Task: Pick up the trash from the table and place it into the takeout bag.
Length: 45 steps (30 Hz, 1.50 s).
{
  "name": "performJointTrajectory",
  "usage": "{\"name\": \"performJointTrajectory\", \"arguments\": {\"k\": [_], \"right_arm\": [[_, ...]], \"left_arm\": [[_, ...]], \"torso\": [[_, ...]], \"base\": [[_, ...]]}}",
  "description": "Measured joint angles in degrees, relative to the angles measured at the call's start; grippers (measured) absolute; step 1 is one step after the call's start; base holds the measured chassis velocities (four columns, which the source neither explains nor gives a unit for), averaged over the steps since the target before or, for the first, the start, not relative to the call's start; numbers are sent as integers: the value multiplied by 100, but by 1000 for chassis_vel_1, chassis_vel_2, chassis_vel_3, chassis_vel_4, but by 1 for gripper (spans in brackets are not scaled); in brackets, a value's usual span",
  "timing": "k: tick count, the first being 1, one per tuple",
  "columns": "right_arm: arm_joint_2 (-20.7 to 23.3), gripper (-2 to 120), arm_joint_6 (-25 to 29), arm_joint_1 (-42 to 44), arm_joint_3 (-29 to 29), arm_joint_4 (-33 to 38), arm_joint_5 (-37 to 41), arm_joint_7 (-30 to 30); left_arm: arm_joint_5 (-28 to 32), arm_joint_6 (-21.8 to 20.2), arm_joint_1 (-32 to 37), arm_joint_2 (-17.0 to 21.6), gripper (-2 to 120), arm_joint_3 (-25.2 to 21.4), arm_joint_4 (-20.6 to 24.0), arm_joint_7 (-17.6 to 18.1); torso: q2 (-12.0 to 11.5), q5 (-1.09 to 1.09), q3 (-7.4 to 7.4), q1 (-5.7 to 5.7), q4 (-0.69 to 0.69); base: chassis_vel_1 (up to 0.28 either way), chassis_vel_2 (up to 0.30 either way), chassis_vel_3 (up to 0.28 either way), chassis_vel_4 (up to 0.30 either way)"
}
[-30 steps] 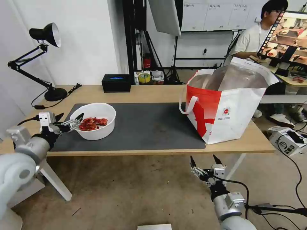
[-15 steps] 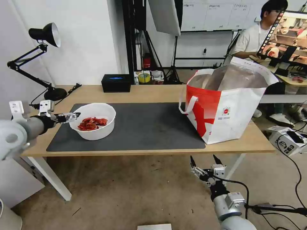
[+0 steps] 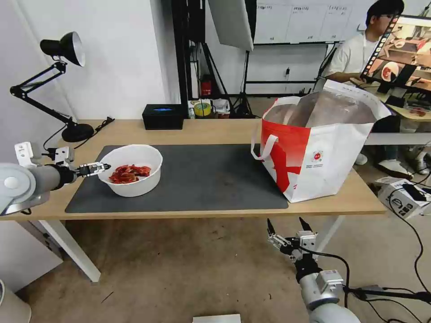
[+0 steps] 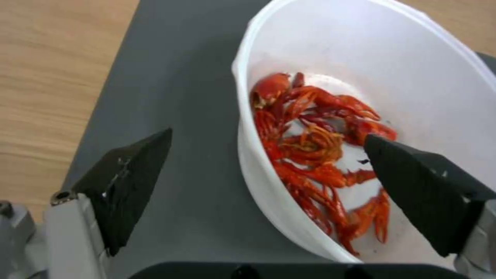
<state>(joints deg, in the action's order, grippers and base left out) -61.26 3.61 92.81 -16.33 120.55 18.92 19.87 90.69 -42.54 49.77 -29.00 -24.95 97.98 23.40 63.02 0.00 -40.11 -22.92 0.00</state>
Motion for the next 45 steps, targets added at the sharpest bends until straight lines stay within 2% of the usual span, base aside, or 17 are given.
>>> {"name": "performJointTrajectory", "arguments": {"k": [7,10,18,25,29,30,37,38,45], "right_arm": [[0,100,0,0,0,0,0,0],[0,100,0,0,0,0,0,0],[0,100,0,0,0,0,0,0],[0,100,1,0,0,0,0,0],[1,100,0,0,0,0,0,0],[1,100,0,0,0,0,0,0],[0,100,0,0,0,0,0,0],[0,100,0,0,0,0,0,0],[0,100,1,0,0,0,0,0]], "left_arm": [[-12,17,-426,-68,100,448,-291,11],[-27,25,-642,-168,100,717,-430,153],[-25,31,-838,-259,100,933,-547,339],[60,34,-902,-245,89,1040,-687,403],[65,39,-927,-233,71,1111,-748,425],[65,39,-927,-233,71,1111,-748,425],[83,40,-983,-199,42,1208,-744,396],[83,40,-983,-199,42,1208,-744,396],[81,40,-977,-126,13,1277,-679,243]], "torso": [[0,1,0,0,0],[0,0,0,0,1],[0,1,0,0,0],[0,0,0,0,0],[0,0,0,0,0],[0,0,0,0,0],[0,0,0,1,0],[0,0,0,1,0],[1,0,0,1,0]], "base": [[0,0,0,0],[0,0,0,0],[0,0,0,0],[0,0,0,0],[0,0,0,0],[0,0,0,0],[0,0,0,0],[0,0,0,0],[0,0,0,0]]}}
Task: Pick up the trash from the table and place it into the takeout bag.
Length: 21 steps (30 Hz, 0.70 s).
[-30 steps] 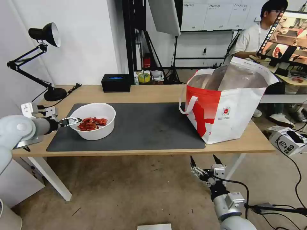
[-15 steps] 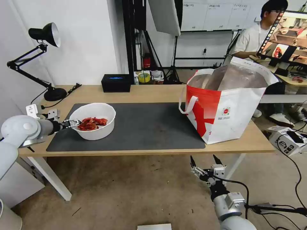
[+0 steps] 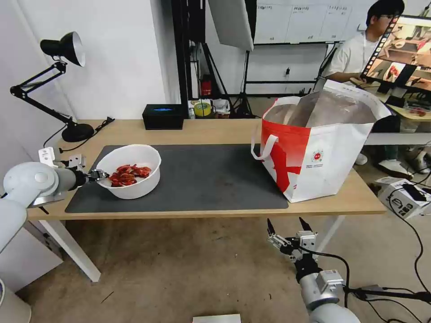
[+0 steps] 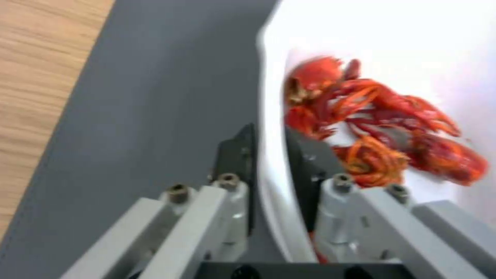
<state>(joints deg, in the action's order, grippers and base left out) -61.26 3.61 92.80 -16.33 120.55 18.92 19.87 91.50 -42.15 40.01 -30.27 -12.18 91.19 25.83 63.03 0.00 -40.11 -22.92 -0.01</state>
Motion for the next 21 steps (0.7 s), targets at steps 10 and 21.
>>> {"name": "performJointTrajectory", "arguments": {"k": [10,21], "right_arm": [[0,100,0,0,0,0,0,0],[0,100,0,0,0,0,0,0]], "left_arm": [[4,0,55,107,0,-4,47,-80],[151,2,214,183,0,-306,280,-133]], "torso": [[0,0,0,0,0],[0,-1,0,0,1]], "base": [[0,0,0,0],[0,0,0,0]]}}
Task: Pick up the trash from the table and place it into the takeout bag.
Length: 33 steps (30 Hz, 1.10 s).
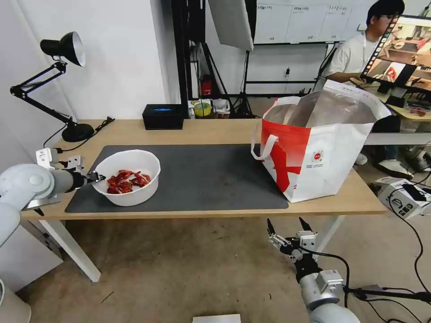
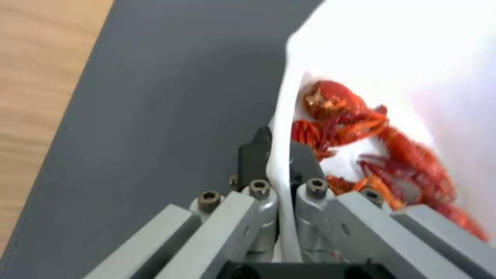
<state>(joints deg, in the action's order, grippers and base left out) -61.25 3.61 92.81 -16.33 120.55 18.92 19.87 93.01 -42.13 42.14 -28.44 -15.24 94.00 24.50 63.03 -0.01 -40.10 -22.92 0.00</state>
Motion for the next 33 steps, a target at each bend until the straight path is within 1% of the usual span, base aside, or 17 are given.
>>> {"name": "performJointTrajectory", "arguments": {"k": [1,7,9,10,11,14,15,18,22,23,24,27,28,29,30,32,33], "right_arm": [[0,100,0,0,0,0,0,0],[0,100,0,0,0,0,0,0],[0,100,0,0,0,0,0,0],[0,100,0,0,0,0,0,0],[0,100,0,0,0,0,0,0],[0,100,0,0,0,0,0,0],[0,100,0,0,0,0,0,0],[0,100,0,0,0,0,0,0],[0,100,0,0,0,0,0,0],[0,100,0,0,0,0,0,0],[0,100,0,0,0,0,0,0],[0,100,0,0,-1,0,0,1],[0,100,0,0,-1,0,0,1],[0,100,0,0,0,0,0,0],[0,100,0,0,0,0,0,0],[0,100,0,0,0,0,0,0],[0,100,0,0,0,0,0,0]], "left_arm": [[24,-1,-14,-20,0,-106,61,-80],[51,0,-30,-58,0,-246,182,-138],[100,-1,-29,-84,0,-366,357,-152],[100,-1,-29,-84,0,-366,357,-152],[151,0,-33,-86,0,-418,530,-153],[201,-1,-87,-81,0,-420,645,-153],[278,-1,-230,-80,0,-369,752,-151],[317,-1,-344,-80,0,-295,802,-148],[400,-1,-738,-115,0,1,904,-132],[466,-1,-1019,-165,0,231,939,-88],[466,-1,-1019,-165,0,231,939,-88],[570,-1,-1770,-377,0,847,935,42],[570,-1,-1770,-377,0,847,935,42],[575,-1,-2103,-551,0,1116,871,107],[577,-1,-2235,-634,0,1234,839,125],[578,-1,-2294,-665,0,1291,822,132],[580,-1,-2422,-734,0,1425,785,140]], "torso": [[0,0,0,0,0],[0,1,0,0,-1],[0,1,0,0,-1],[0,1,0,0,-1],[0,1,0,0,0],[0,0,0,0,0],[0,1,0,0,0],[0,1,0,0,0],[0,1,0,0,0],[-1,1,0,0,0],[-1,1,0,0,0],[-1,1,0,0,-1],[-1,1,0,0,-1],[-1,2,0,0,-1],[-1,1,-1,0,-1],[-1,1,0,0,-2],[-1,1,0,0,-1]], "base": [[0,0,0,0],[0,0,0,0],[0,0,0,0],[0,0,0,0],[0,0,0,0],[0,0,0,0],[0,0,0,0],[0,0,0,0],[0,0,0,0],[0,0,0,0],[0,0,0,0],[0,0,0,0],[0,0,0,0],[0,0,0,0],[0,0,0,0],[0,0,0,0],[0,0,0,0]]}}
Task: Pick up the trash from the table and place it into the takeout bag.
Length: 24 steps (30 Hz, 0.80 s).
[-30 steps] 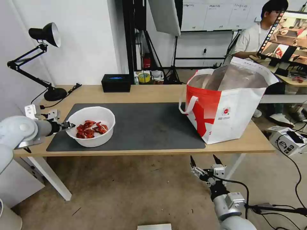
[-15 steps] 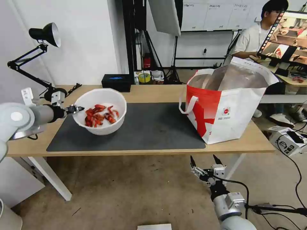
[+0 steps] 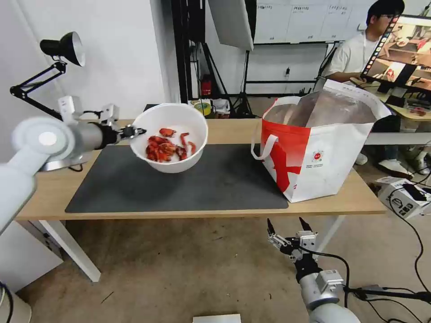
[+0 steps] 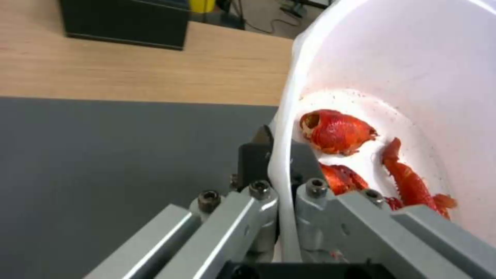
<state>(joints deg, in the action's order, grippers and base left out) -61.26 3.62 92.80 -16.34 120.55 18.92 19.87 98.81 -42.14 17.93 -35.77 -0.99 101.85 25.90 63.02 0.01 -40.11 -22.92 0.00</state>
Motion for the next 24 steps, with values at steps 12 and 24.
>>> {"name": "performJointTrajectory", "arguments": {"k": [12,24], "right_arm": [[0,100,0,0,0,0,0,0],[0,100,0,0,0,0,0,0]], "left_arm": [[111,0,-795,-450,0,786,-266,42],[209,0,-2124,-1680,0,1698,-938,181]], "torso": [[0,0,0,0,1],[0,1,0,0,0]], "base": [[0,0,0,0],[0,0,0,0]]}}
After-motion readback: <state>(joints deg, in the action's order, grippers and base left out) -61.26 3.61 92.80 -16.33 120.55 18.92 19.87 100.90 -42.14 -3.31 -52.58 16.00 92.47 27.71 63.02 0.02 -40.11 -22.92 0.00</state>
